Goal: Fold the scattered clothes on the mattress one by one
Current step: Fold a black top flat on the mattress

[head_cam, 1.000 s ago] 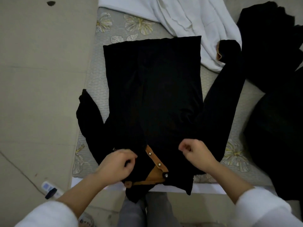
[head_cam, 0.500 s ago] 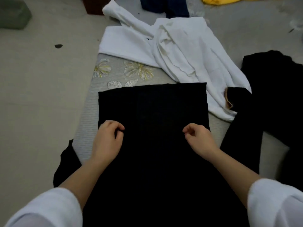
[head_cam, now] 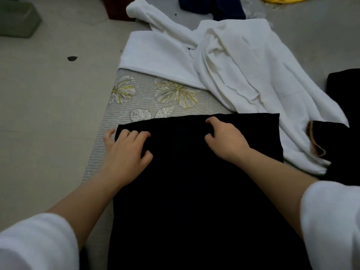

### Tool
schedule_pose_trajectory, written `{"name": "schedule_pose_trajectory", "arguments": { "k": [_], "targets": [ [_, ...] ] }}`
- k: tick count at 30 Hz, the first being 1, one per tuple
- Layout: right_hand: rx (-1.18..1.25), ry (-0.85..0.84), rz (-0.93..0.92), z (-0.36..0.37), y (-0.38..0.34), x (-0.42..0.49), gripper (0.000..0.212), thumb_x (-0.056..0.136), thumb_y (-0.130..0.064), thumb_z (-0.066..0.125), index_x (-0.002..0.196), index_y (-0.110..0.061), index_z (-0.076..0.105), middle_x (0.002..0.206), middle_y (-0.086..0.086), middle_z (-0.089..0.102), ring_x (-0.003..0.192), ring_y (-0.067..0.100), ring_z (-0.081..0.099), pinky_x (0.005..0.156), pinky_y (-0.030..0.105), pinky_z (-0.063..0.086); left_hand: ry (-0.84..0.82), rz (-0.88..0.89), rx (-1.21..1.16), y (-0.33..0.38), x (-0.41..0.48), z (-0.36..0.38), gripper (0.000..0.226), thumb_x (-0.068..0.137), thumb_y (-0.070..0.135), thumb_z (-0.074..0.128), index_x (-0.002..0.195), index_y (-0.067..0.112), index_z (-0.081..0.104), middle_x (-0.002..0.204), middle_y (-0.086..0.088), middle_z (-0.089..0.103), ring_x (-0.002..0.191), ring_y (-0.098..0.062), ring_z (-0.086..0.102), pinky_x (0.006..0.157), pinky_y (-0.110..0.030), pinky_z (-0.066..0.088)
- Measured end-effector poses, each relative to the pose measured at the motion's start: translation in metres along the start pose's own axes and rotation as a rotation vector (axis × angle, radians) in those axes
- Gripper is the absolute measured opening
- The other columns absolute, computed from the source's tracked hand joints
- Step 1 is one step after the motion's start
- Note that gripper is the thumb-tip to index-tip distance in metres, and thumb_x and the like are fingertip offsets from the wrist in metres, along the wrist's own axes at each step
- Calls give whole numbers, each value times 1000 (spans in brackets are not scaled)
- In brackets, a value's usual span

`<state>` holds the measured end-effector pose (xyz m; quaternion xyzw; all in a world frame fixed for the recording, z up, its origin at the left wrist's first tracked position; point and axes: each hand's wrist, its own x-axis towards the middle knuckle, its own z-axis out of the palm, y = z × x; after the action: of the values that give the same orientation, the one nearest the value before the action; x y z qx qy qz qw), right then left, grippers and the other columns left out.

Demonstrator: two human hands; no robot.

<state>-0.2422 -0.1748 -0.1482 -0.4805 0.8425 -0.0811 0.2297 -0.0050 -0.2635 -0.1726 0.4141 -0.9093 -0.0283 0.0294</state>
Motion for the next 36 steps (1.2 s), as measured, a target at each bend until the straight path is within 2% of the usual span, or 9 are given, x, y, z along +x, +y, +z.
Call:
{"name": "schedule_pose_trajectory", "arguments": {
  "k": [8,11,14,20,23,26,30,33,36],
  "targets": [
    [51,346,-106,-30,37,-6,24,94,-24,52,109,-16,69,98,13,72,95,35,65,85,44,50,105,-93,-237,-27,7,-32,32,83,48,31,75,25,51,74,13,49,89,-16,54,97,-38,17],
    [192,429,21,-52,44,1,22,93,-19,51,100,-9,70,86,16,71,87,36,65,85,39,49,184,-98,-286,-37,16,-45,37,84,55,36,69,23,49,72,12,49,90,-10,49,96,-36,16],
    [257,519,206,-64,45,19,27,96,-16,42,105,0,62,106,21,65,103,36,57,86,33,37,148,-9,-144,-45,32,-49,40,84,57,45,68,22,53,70,6,48,89,-10,45,95,-38,16],
    [-42,201,137,-53,60,17,44,102,-28,31,73,-4,54,81,25,66,73,39,64,75,41,51,8,-159,116,-62,41,-39,21,90,35,53,86,14,53,90,-11,64,90,-34,58,76,-43,34],
    [162,20,85,-66,60,12,55,93,-52,49,61,-7,48,53,13,61,42,28,60,48,29,49,27,-237,17,-70,46,-37,23,91,35,52,91,12,52,94,-18,60,86,-40,59,64,-38,39],
    [314,-215,88,-88,62,11,48,75,-45,76,64,-6,52,48,10,53,41,20,54,44,26,47,40,-265,18,-75,52,-38,20,90,34,53,92,14,51,93,-17,60,85,-40,59,65,-40,43],
    [-258,-438,83,-103,68,12,26,78,-24,74,68,-10,54,44,1,58,39,18,57,46,23,45,-6,-228,58,-77,53,-39,15,93,25,49,100,12,53,97,-18,60,87,-41,59,68,-43,46],
    [-208,-140,98,-111,70,12,10,87,-17,55,78,-12,58,45,3,62,35,16,59,48,24,46,-68,-157,95,-82,51,-41,14,93,20,46,95,10,56,90,-17,59,81,-41,59,65,-45,48],
    [338,185,263,-111,69,18,8,89,-12,51,81,-11,51,54,11,66,37,19,61,38,22,46,-1,-268,-77,-78,56,-46,11,91,14,51,93,8,61,88,-20,63,84,-42,59,69,-43,45]
  ]
}}
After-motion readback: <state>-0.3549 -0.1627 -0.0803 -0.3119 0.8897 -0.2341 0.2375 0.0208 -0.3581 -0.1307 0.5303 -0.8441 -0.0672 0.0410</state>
